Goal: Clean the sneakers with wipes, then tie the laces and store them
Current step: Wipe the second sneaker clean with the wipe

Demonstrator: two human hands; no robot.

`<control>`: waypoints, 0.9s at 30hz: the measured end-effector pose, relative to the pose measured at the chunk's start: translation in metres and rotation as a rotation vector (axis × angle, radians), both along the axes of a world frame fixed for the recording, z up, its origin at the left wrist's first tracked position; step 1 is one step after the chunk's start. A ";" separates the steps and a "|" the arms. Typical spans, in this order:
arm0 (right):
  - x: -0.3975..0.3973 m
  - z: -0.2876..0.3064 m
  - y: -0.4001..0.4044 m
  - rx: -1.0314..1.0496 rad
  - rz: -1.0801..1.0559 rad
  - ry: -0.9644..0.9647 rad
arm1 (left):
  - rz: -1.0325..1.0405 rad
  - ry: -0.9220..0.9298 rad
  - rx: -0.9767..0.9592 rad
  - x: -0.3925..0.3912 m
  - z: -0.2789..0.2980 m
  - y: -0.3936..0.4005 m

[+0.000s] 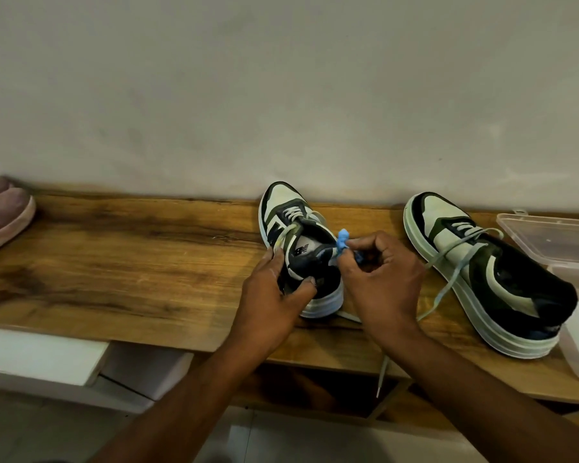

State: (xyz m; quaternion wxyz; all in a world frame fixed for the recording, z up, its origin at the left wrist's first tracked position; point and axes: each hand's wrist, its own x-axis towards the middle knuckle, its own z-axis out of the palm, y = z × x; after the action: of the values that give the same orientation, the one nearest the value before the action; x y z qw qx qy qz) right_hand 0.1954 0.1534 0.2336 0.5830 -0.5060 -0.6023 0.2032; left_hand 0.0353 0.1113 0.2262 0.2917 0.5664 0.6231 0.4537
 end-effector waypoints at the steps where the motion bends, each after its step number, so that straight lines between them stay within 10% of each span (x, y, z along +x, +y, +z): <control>1: 0.001 0.001 0.001 -0.003 0.007 -0.014 | -0.001 0.006 0.005 0.000 -0.001 0.000; 12: -0.014 0.009 -0.022 0.276 0.337 -0.393 | -0.002 0.072 -0.019 0.001 0.000 -0.003; 18: 0.015 0.005 0.011 0.011 0.046 -0.185 | 0.000 0.086 0.008 0.004 0.002 -0.003; 27: -0.011 0.007 -0.018 0.214 0.298 -0.297 | -0.001 0.115 -0.029 0.000 0.000 -0.002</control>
State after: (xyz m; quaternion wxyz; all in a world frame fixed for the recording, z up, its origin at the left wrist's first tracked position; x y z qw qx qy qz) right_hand 0.1846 0.1358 0.2409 0.5020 -0.3712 -0.7675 0.1455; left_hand 0.0352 0.1096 0.2264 0.2639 0.5877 0.6448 0.4113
